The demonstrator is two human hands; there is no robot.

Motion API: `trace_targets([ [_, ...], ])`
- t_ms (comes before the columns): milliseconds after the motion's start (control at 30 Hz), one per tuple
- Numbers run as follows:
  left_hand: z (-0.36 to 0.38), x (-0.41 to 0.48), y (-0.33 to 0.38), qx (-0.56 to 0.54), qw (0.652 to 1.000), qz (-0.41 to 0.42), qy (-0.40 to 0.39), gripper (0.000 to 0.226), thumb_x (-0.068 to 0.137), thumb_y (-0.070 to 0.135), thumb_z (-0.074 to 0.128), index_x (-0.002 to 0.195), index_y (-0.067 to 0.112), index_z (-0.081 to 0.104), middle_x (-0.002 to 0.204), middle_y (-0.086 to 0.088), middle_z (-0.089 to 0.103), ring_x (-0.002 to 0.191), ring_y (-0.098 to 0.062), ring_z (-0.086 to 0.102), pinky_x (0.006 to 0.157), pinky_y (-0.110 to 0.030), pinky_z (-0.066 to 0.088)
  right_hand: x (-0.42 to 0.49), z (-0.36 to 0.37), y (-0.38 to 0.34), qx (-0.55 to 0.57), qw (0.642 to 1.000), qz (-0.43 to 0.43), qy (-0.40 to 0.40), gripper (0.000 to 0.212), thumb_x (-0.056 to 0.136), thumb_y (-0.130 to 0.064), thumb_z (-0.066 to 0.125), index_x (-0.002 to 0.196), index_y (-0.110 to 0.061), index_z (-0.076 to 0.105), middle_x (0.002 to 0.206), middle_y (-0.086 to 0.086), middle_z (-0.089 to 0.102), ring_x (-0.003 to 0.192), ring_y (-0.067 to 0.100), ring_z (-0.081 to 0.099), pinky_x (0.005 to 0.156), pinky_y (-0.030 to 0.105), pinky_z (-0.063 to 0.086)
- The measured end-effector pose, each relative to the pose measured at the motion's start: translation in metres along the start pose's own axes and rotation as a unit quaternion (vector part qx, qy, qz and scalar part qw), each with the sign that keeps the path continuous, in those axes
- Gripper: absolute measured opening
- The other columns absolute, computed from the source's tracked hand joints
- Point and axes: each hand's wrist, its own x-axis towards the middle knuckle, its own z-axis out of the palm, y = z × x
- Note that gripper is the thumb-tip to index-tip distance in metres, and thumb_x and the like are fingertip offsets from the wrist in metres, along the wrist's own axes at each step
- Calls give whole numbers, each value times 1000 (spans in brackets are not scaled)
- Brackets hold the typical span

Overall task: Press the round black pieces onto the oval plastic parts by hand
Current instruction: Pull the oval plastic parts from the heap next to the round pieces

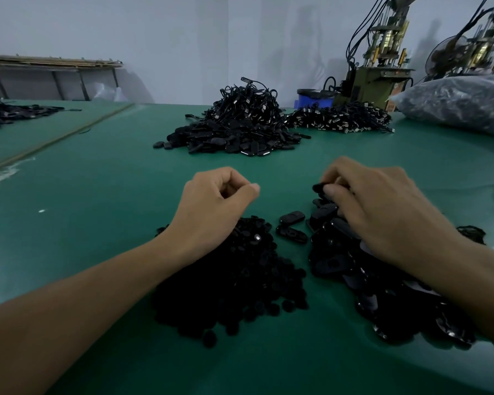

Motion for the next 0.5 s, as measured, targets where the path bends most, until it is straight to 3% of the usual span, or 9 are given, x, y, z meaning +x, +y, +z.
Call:
trace_targets([
  [67, -3, -1, 7, -14, 999, 29, -3, 19, 91, 33, 70, 75, 23, 70, 60, 0, 63, 59, -8, 57, 57, -21, 47, 4, 4, -11, 114, 993, -10, -5, 11, 99, -26, 56, 98, -32, 65, 76, -13, 68, 69, 5, 66, 68, 30, 54],
  [133, -8, 0, 16, -34, 997, 53, -34, 18, 89, 43, 69, 80, 27, 72, 62, 4, 66, 60, -4, 60, 56, -17, 47, 11, 5, -23, 200, 979, -17, -29, 16, 96, -19, 63, 101, -31, 71, 79, -12, 73, 71, 1, 69, 70, 24, 56],
  [267, -21, 8, 27, -62, 992, 17, -104, 36, 84, 61, 67, 85, 26, 73, 73, 2, 73, 65, -7, 66, 55, -20, 51, 31, 7, -38, 272, 961, -13, -42, 23, 93, -9, 66, 106, -28, 72, 83, -3, 77, 75, 7, 73, 71, 33, 62],
  [433, -27, 9, 18, -102, 989, -39, -102, 29, 98, 35, 57, 87, 12, 71, 75, -6, 76, 63, -12, 69, 54, -21, 53, 35, 23, -51, 297, 954, -17, -37, 24, 89, -6, 70, 91, -26, 58, 72, -7, 75, 65, 6, 71, 63, 21, 57],
  [500, -27, 3, 8, -121, 987, -49, -95, 23, 96, 28, 61, 85, 10, 71, 75, -8, 76, 61, -11, 68, 53, -20, 52, 31, 32, -52, 300, 953, -8, -38, 25, 89, -6, 71, 87, -26, 57, 73, -5, 75, 65, 7, 72, 66, 27, 59],
])
